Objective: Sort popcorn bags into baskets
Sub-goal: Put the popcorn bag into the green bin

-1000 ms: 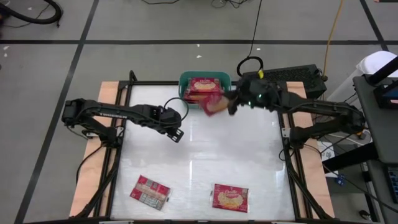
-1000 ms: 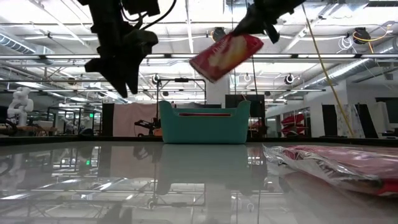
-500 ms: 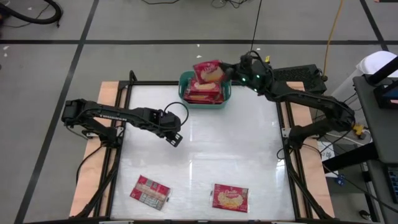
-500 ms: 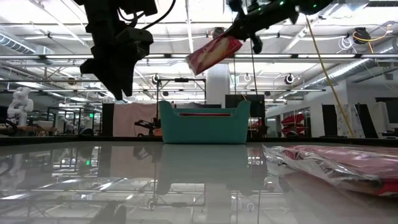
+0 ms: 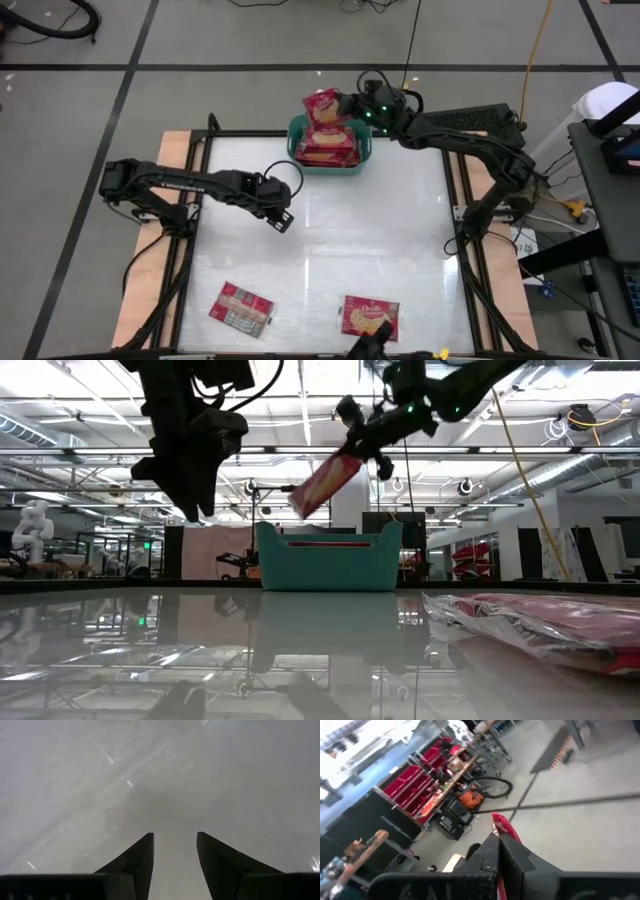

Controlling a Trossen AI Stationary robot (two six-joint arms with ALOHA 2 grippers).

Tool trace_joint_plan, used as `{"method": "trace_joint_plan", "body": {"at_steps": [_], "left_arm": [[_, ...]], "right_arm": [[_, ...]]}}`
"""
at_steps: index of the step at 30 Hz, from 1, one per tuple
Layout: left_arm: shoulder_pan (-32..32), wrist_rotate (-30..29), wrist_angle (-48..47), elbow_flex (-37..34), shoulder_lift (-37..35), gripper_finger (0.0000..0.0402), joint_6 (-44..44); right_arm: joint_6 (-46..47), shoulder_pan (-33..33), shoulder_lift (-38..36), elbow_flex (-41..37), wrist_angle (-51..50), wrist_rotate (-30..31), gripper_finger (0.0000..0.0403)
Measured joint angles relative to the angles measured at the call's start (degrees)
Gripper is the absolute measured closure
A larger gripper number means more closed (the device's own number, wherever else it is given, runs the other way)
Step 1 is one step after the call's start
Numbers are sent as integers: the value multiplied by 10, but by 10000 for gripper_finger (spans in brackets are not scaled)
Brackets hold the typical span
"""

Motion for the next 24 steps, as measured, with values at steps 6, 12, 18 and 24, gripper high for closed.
{"method": "trace_joint_plan", "body": {"at_steps": [6, 12, 18, 24], "left_arm": [[18, 0, -1, 0, 0, 250, 24], [37, 4, -2, 0, 0, 250, 49], [52, 5, -2, 0, 0, 250, 69], [63, 5, -2, 0, 0, 250, 89]], "right_arm": [[118, -16, 45, 0, 12, 1, 403], [163, -19, 75, 0, 12, 3, 403], [160, -19, 78, 0, -10, 6, 403], [164, -21, 78, 0, -60, 18, 402]]}}
